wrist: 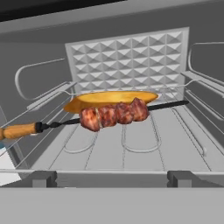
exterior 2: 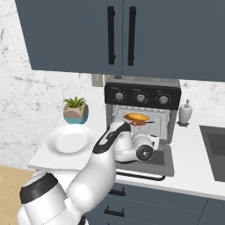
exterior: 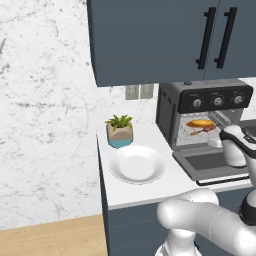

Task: Pick up the kebab skewer and baguette bread, and place them inside the toaster oven. Close the toaster oven door and start by setting the timer.

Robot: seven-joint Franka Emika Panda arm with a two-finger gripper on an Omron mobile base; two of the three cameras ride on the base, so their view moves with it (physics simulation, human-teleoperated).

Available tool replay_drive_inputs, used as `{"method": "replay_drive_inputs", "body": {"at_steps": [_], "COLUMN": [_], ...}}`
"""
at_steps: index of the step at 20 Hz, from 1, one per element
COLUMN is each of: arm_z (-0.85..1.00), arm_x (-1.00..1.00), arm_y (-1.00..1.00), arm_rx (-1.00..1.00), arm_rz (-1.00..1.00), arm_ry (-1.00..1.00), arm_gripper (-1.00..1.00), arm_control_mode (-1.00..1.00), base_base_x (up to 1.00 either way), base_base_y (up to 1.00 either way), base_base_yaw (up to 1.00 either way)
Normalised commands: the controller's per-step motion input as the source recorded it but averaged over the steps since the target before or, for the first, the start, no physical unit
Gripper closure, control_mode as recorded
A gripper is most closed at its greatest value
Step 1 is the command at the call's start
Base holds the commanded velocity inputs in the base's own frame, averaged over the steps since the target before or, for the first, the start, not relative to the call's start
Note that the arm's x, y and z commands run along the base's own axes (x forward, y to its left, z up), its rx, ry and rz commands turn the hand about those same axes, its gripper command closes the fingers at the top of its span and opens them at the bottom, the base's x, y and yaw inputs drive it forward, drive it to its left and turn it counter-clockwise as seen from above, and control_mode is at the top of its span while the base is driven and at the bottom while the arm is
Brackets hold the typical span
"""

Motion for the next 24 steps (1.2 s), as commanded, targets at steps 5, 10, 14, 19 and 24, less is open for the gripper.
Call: {"method": "replay_drive_inputs", "body": {"at_steps": [5,10,14,19,24], "arm_z": [0.00,0.00,0.00,0.00,0.00], "arm_x": [0.14,0.15,0.13,0.11,0.10], "arm_y": [0.00,0.00,0.00,0.00,0.00], "arm_rx": [0.00,0.00,0.00,0.00,0.00], "arm_rz": [0.00,0.00,0.00,0.00,0.00], "arm_ry": [0.00,0.00,0.00,0.00,0.00], "arm_gripper": [-1.00,-1.00,-1.00,-1.00,-1.00], "arm_control_mode": [-1.00,-1.00,-1.00,-1.00,-1.00], "base_base_x": [0.00,0.00,0.00,0.00,0.00], "base_base_y": [0.00,0.00,0.00,0.00,0.00], "base_base_yaw": [0.00,0.00,0.00,0.00,0.00]}}
